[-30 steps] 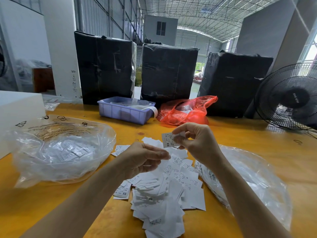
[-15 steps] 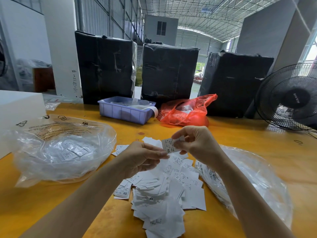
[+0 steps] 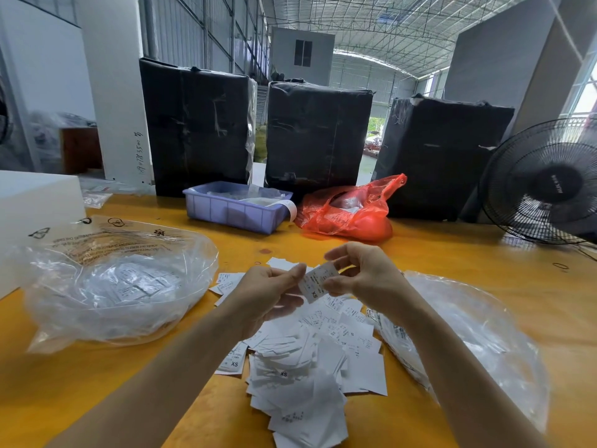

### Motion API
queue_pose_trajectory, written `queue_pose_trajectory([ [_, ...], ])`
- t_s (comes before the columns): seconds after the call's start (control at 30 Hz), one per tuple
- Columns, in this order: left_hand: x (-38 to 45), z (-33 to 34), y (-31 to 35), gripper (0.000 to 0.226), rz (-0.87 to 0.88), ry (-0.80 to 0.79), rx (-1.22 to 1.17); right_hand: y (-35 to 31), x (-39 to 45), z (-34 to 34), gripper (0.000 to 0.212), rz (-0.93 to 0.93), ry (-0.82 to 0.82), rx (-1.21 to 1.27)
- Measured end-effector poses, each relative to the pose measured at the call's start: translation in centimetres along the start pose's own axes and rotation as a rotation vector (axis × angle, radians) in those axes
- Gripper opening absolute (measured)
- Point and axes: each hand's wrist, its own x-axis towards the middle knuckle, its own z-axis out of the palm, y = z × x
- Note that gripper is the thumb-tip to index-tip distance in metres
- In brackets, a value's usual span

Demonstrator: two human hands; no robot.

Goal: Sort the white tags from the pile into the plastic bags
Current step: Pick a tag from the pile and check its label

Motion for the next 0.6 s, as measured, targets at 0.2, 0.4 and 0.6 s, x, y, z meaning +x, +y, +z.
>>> queue_pose_trajectory([
  [0.2, 0.3, 0.1, -0.4, 0.031, 0.040, 0.093, -0.053, 0.3, 0.2, 1.5, 0.008, 0.006, 0.118, 0.121],
  [0.4, 0.1, 0.4, -0.4, 0.036, 0.015, 0.039, -0.014, 0.5, 0.2, 2.1, 0.006, 0.031, 0.241, 0.200],
  [0.6, 0.0, 0.5, -0.2, 0.027, -0.003, 0.108, -0.127, 0.7, 0.1, 2.3, 0.015, 0.112, 0.070, 0.252],
])
